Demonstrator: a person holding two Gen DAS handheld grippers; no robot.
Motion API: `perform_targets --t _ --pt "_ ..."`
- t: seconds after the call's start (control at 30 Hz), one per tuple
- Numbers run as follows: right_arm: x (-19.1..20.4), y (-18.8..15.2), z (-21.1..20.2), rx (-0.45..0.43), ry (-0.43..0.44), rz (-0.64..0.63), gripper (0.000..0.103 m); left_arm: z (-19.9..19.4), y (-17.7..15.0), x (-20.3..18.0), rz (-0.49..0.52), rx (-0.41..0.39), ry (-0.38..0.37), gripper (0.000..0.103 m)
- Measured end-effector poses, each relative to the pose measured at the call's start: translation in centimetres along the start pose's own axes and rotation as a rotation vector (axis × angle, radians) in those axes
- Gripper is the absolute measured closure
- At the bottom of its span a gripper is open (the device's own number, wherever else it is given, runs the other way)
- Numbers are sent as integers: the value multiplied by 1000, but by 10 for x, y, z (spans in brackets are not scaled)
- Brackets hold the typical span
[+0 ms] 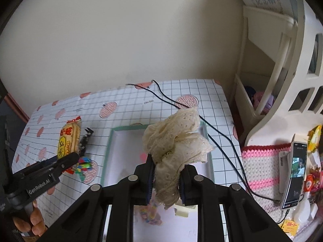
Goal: Organize objects
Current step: 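Lift and carry the packet and scrunchie over the tray with both grippers, then lower the packet and scrunchie into the tray and open both grippers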
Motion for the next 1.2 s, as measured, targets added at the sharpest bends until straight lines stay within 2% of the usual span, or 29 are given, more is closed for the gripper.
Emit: perform_targets --t 0.33,0.63,0.83,0.97,1.1,1.2 --pt "-11 -20 42 88 -36 8 81 45 -17 -28 85 37 6 65" --pt "-13 -32 61 138 -94 -22 80 73 -28 -35 73 77 -15 65" --pt "-11 -34 65 151 -112 -43 61 76 -28 -37 69 90 -31 62" --pt "-10 -35 65 153 -118 -51 57 73 -26 -34 63 85 -28 57" --pt "-9 -33 63 150 -114 -57 45 69 -22 -32 51 87 -38 54" --pt "-7 -32 59 151 -101 -64 43 62 -17 -31 42 82 -44 52"
Point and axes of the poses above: each gripper's, at about its wrist camera, not at the fingertips, and z roughly the way its jaws point, x to its left, y to its top, the point moved 3 cm from there along z, roughly the way its jaws point, and after that the axes turned 4 degrees about -x, right-handed, at the moved point
